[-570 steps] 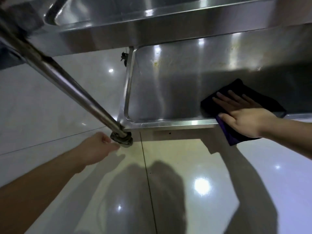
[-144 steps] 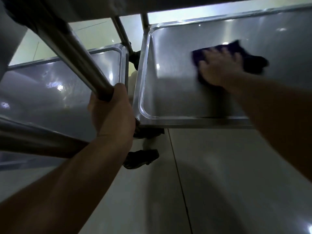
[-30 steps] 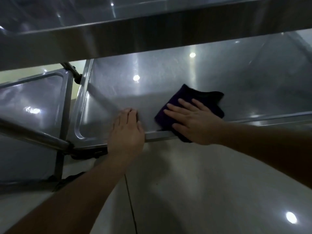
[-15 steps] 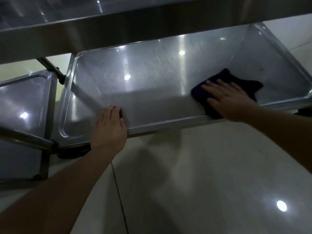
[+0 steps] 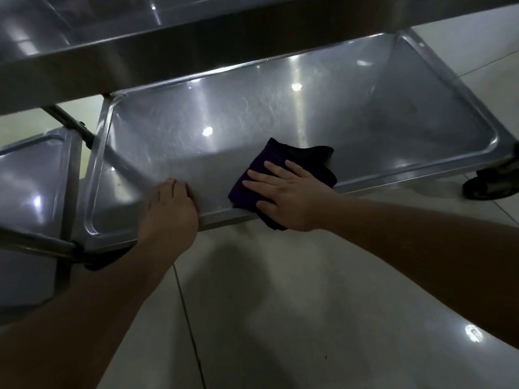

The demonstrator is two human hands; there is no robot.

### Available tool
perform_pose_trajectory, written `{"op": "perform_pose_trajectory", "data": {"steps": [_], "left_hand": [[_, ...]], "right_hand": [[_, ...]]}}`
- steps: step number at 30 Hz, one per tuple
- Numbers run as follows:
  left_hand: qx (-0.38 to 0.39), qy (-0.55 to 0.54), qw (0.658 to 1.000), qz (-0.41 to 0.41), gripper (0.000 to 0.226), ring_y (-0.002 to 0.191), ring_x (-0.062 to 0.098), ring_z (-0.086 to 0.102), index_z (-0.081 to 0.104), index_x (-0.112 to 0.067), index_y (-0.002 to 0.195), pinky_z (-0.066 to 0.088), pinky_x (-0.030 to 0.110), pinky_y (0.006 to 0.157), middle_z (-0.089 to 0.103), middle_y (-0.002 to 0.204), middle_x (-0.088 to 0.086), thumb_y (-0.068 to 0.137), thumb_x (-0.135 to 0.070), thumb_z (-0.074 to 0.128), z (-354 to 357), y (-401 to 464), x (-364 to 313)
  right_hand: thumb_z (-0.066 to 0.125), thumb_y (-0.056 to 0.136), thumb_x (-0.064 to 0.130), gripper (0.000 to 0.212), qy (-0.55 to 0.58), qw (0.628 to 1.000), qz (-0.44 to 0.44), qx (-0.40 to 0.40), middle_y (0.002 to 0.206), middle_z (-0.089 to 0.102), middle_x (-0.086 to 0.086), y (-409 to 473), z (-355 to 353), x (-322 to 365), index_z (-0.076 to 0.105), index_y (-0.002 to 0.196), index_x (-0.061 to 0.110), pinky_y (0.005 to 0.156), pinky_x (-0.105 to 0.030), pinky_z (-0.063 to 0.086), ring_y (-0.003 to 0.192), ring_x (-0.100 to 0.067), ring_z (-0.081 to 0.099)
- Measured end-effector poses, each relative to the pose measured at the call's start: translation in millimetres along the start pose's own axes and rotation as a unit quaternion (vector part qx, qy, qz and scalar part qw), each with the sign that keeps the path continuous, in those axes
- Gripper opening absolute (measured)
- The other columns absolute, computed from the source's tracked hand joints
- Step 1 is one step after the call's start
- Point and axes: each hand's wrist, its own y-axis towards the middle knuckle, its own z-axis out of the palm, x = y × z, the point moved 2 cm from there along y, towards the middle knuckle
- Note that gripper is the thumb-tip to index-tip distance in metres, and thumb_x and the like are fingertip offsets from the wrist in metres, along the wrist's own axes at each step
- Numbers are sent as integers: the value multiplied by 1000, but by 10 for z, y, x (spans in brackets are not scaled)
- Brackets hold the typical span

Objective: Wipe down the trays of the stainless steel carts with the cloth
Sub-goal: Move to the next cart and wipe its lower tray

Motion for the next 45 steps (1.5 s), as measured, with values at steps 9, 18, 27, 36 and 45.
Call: {"op": "perform_pose_trajectory", "data": {"steps": [9, 18, 27, 36, 45], "left_hand": [[-115, -63, 986, 101, 38, 126, 33, 55, 56, -8, 139, 47, 50, 104, 58, 138, 13, 105, -19, 45, -75, -6, -808], [-121, -82, 982, 118, 46, 124, 39, 55, 58, -10, 135, 42, 48, 107, 56, 142, 14, 101, -31, 37, 159, 203, -1200], [-132, -95, 977, 135, 48, 129, 37, 54, 58, -8, 137, 41, 48, 110, 57, 142, 14, 97, -29, 40, 209, 193, -1184], [-149, -97, 974, 142, 44, 126, 39, 56, 58, -3, 135, 46, 51, 107, 59, 139, 17, 100, -21, 38, 243, 167, -1198], [-159, -94, 973, 141, 42, 133, 35, 53, 58, -5, 135, 42, 48, 114, 57, 144, 14, 101, -22, 40, 258, 165, -1136]], "right_hand": [[20, 107, 54, 58, -5, 1000, -1, -19, 171, 3, 16, -67, 14, -90, 10, 163, 40, 127, -45, -7, 158, -14, -7], [18, 109, 50, 55, 7, 980, 194, -39, 169, -2, 21, -728, -168, -1373, 4, 162, 43, 126, -41, -8, 157, -8, -8], [23, 107, 43, 59, 84, 866, 487, -74, 172, 0, 11, -1091, -407, -2872, 11, 164, 31, 125, -52, -5, 158, -26, -4], [26, 107, 49, 59, -22, 997, 51, -56, 171, 8, 15, 349, -185, -742, 13, 163, 37, 125, -43, -5, 158, -15, 2], [30, 104, 47, 60, 8, 977, 199, -71, 171, 13, 12, 633, -657, -1816, 18, 162, 37, 124, -57, 0, 158, -20, 7]]}}
